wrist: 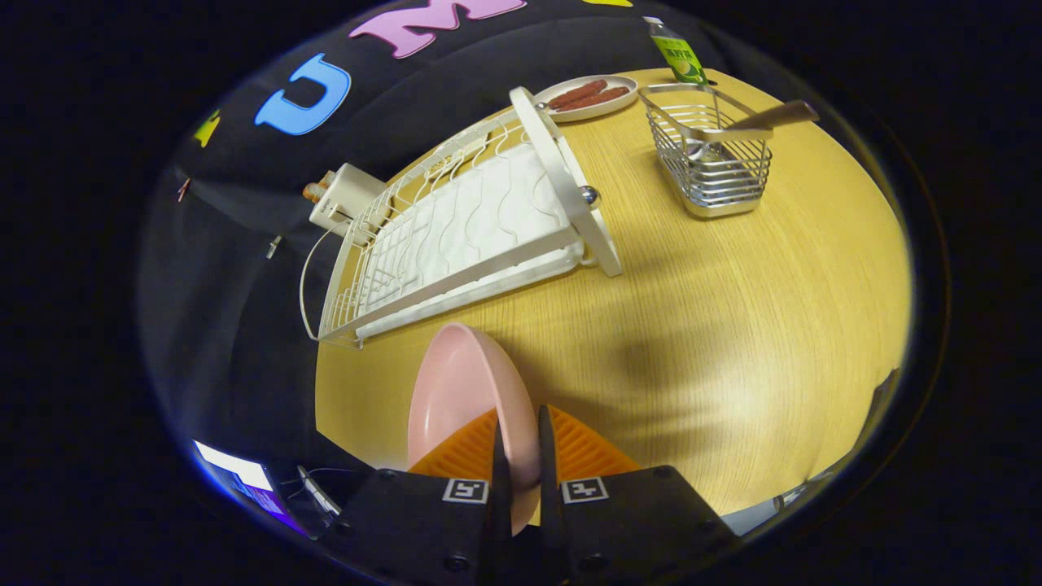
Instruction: Take the plate from the dish rack, then take the spoon from the basket and place it into the plate.
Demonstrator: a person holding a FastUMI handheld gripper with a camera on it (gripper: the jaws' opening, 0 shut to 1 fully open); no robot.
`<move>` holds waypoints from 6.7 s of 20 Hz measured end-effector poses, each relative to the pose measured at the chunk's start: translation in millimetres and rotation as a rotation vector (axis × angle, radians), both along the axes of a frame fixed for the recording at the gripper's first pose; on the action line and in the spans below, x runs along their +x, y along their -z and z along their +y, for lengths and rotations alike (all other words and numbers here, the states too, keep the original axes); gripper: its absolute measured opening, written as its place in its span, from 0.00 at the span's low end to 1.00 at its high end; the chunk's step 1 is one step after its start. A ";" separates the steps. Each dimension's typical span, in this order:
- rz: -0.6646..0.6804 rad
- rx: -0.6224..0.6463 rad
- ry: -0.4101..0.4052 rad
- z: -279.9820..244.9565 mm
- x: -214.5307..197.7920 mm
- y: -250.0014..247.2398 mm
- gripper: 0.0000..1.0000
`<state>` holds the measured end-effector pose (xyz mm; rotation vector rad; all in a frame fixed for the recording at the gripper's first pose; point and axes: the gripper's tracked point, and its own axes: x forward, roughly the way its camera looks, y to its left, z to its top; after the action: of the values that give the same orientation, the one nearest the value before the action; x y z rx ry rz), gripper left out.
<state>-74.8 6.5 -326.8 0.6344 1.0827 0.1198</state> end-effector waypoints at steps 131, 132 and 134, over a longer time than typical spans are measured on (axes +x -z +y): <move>-1.114 -0.608 0.001 -15.9 6.1 -352.2 0.98; -1.128 -0.629 0.019 -19.0 0.9 -360.8 0.98; -1.135 -0.633 0.057 -19.3 -13.0 -371.5 0.98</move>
<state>-87.8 -12.8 44.7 -0.0365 -0.0310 0.0611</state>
